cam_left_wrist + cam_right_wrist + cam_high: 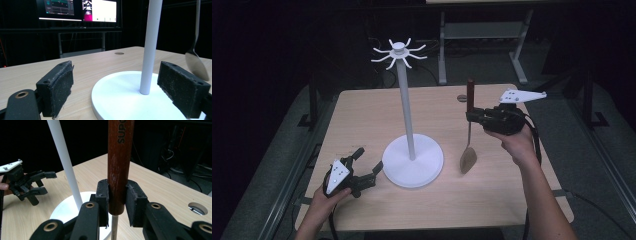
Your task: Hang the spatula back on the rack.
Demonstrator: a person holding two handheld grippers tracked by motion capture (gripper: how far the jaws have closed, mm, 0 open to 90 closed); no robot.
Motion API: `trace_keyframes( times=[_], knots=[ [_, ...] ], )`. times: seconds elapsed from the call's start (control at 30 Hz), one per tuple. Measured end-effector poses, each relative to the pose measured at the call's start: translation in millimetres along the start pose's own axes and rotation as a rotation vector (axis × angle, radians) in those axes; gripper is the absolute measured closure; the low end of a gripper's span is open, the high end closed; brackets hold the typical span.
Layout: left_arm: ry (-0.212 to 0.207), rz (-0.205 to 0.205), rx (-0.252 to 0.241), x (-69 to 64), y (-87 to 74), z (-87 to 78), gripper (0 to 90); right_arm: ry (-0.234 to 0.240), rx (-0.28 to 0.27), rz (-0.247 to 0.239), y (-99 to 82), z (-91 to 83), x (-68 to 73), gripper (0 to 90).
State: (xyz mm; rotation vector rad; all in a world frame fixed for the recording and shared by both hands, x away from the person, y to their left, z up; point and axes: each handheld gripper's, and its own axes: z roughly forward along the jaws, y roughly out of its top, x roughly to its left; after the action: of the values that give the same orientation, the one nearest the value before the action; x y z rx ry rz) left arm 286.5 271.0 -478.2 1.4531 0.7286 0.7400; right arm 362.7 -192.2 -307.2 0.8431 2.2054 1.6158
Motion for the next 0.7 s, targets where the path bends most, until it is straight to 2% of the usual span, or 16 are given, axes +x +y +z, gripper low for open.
trace_keyframes(
  times=[0.17,0.23,0.27,0.7],
  knots=[
    [0.000,0.010,0.006,0.9,0.2,-0.4,12.6,0.010,-0.027,-0.007,3.1,-2.6,3.1,73.2],
    [0.000,0.001,-0.001,0.3,0.1,0.1,12.6,0.018,-0.037,-0.010,5.4,-3.8,5.0,73.2],
    [-0.001,0.012,0.009,1.1,0.2,-0.6,12.7,0.019,-0.046,-0.017,6.8,-4.3,6.0,73.2],
    [-0.001,0.001,0.000,0.4,0.1,-0.1,12.7,0.118,-0.146,-0.066,37.3,-5.2,29.6,73.2]
  ],
)
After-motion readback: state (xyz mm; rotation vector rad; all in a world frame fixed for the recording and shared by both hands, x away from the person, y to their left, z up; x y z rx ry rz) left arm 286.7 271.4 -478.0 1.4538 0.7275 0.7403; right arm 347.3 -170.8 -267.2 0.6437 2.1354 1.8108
